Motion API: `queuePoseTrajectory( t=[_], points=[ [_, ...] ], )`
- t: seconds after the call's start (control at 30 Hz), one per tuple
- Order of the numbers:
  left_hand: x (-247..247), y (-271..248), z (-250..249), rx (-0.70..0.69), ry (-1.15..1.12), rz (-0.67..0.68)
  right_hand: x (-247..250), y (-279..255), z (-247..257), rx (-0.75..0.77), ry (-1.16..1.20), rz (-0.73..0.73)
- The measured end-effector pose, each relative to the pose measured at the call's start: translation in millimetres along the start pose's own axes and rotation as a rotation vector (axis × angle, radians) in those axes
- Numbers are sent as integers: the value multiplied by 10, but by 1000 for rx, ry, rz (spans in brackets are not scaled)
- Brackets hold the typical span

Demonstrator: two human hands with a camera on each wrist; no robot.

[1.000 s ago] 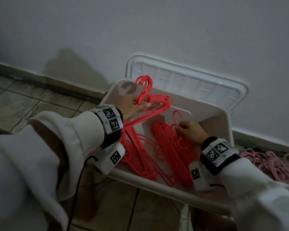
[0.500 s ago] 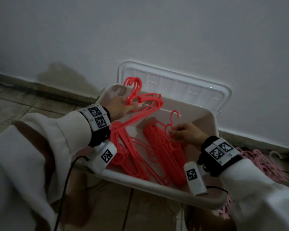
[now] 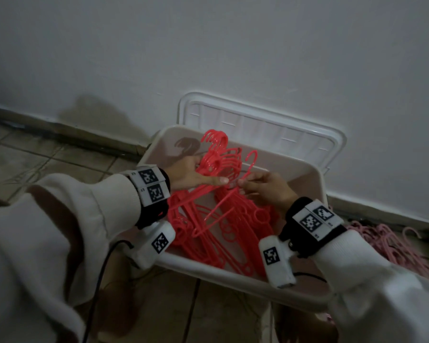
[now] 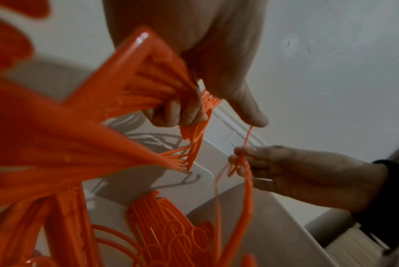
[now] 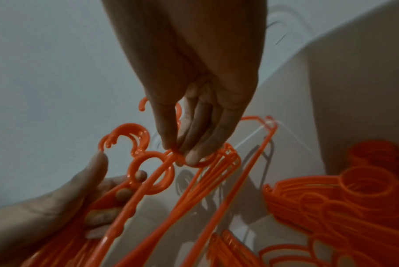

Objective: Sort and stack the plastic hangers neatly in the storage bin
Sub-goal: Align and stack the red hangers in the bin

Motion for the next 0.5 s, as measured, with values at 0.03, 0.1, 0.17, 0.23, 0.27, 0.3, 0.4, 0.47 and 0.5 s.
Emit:
queuePoseTrajectory(
  t=[0.03,0.1,0.17,0.23,0.27,0.3,0.4,0.47,0.5],
  points=[
    [-28,-10,5,-3,-10,17,-78,9,17,4,-8,27],
    [-79,-30,-9,-30,-31,48,-206,20,47,17,-26,61],
    [-80,-44,-11,-29,-44,38,-308,21,77,7,21,91],
    [-95,-46,7,-7,-95,53,-387,20,118,6,77,127],
    [-99,-58,7,0,-120,57,-431,17,139,2,101,142],
    [-106,-57,21,0,-133,57,-458,22,151,-1,116,151],
    [-68,-1,102,1,-63,5,-542,78,147,-13,138,166],
    [-15,47,172,10,-15,-31,-584,108,143,-24,113,195],
    [19,70,215,21,8,-50,-599,121,154,-19,78,205]
  ],
)
Point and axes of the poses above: each hand's wrist, its own y-axis towards the middle knuckle, its own x-axis out of the back of the hand, z = x × y, the point moved 7 cm from there along y, towards the middle knuckle, and after that the axes turned 5 degrees about -z, right-handed, at the moved point
